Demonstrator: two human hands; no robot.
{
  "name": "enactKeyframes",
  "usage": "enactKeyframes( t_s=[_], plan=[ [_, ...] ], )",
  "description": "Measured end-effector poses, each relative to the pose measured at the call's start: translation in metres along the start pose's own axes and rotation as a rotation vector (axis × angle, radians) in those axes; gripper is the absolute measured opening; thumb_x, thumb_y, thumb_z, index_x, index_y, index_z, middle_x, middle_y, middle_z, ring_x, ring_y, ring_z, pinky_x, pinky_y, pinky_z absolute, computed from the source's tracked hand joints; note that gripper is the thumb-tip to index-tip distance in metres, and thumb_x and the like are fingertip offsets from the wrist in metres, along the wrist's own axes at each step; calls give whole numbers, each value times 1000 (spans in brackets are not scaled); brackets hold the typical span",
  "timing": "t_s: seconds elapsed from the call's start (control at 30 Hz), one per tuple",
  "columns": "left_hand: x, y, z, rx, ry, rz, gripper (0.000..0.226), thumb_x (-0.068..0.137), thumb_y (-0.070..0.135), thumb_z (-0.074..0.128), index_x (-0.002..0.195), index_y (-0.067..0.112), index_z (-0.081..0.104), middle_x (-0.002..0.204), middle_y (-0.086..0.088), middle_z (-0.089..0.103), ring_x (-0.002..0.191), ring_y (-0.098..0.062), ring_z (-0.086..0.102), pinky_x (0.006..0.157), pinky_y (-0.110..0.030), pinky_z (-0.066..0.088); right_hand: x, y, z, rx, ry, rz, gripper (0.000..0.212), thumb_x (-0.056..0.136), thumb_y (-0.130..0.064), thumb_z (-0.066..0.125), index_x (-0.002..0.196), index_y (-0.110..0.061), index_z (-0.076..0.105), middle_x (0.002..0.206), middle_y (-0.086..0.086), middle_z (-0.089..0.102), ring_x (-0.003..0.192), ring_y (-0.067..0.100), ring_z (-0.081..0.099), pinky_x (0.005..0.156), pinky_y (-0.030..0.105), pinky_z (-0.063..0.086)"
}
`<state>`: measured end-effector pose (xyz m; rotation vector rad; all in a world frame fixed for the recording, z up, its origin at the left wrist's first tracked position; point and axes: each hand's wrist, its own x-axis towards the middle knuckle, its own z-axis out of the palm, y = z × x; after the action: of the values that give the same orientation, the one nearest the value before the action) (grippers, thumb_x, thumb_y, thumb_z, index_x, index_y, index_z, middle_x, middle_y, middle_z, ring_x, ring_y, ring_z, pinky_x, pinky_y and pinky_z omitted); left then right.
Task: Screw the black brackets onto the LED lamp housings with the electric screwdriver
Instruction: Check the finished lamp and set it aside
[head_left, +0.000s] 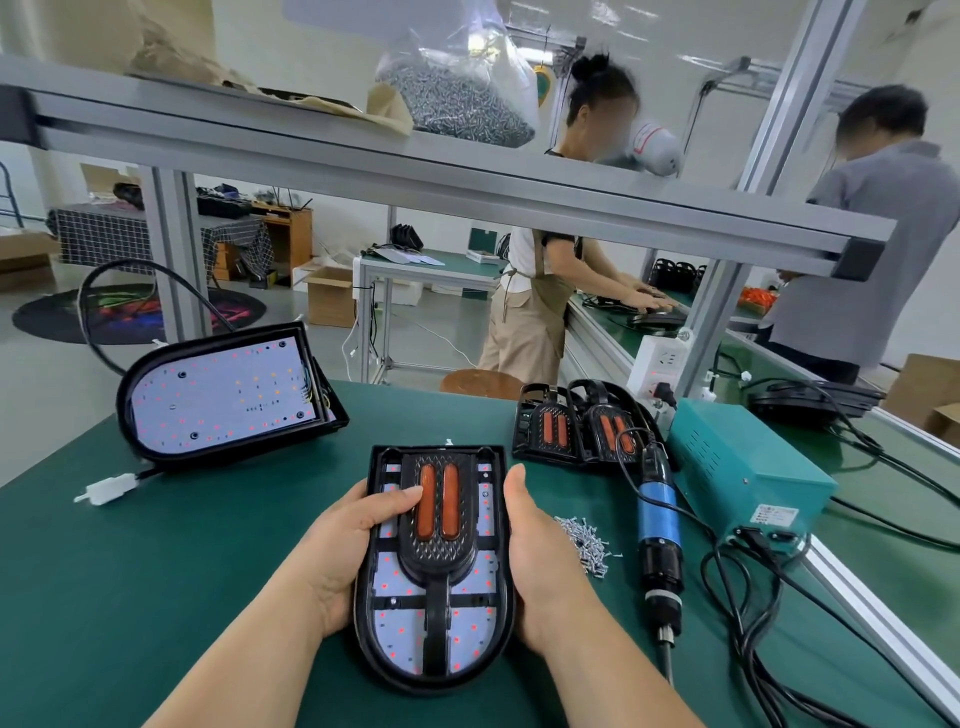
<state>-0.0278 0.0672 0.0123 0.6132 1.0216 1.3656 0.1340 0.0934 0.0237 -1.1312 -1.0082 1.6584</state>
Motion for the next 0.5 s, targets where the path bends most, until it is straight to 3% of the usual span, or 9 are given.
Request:
enactKeyframes(
  t_s=[0.13, 0.3, 0.4, 0.5],
  plan=[
    [-2, 1, 2, 26, -17, -7, 53, 72, 17, 74, 122, 3, 62, 110, -27, 71, 86, -39, 72, 82, -55, 58, 0, -1, -1, -21, 43, -18, 58, 102, -56, 36, 87, -23, 82, 96, 8, 78, 89, 26, 75, 85, 40, 58],
    [-4, 3, 2, 74, -55, -24, 54, 70, 20, 73, 122, 8, 62, 110, -25, 71, 87, -38, 71, 90, -58, 55, -1, 0, 1, 59, 59, 3, 59, 103, -48, 40, 89, -6, 79, 95, 15, 77, 86, 33, 75, 82, 45, 59],
    [-5, 4, 1, 77, -77, -35, 56, 71, 23, 72, 124, 5, 62, 113, -27, 70, 89, -37, 70, 92, -58, 54, -3, -1, 1, 43, 46, -21, 62, 104, -49, 36, 87, -9, 80, 96, 12, 77, 87, 30, 75, 78, 40, 60],
    [-6, 6, -1, 50, -101, -63, 60, 64, 33, 74, 115, 2, 70, 106, -25, 72, 81, -35, 72, 83, -51, 58, -5, -2, 3, 35, 19, -64, 59, 105, -48, 34, 91, -14, 80, 100, 12, 77, 91, 29, 75, 72, 35, 60]
  ],
)
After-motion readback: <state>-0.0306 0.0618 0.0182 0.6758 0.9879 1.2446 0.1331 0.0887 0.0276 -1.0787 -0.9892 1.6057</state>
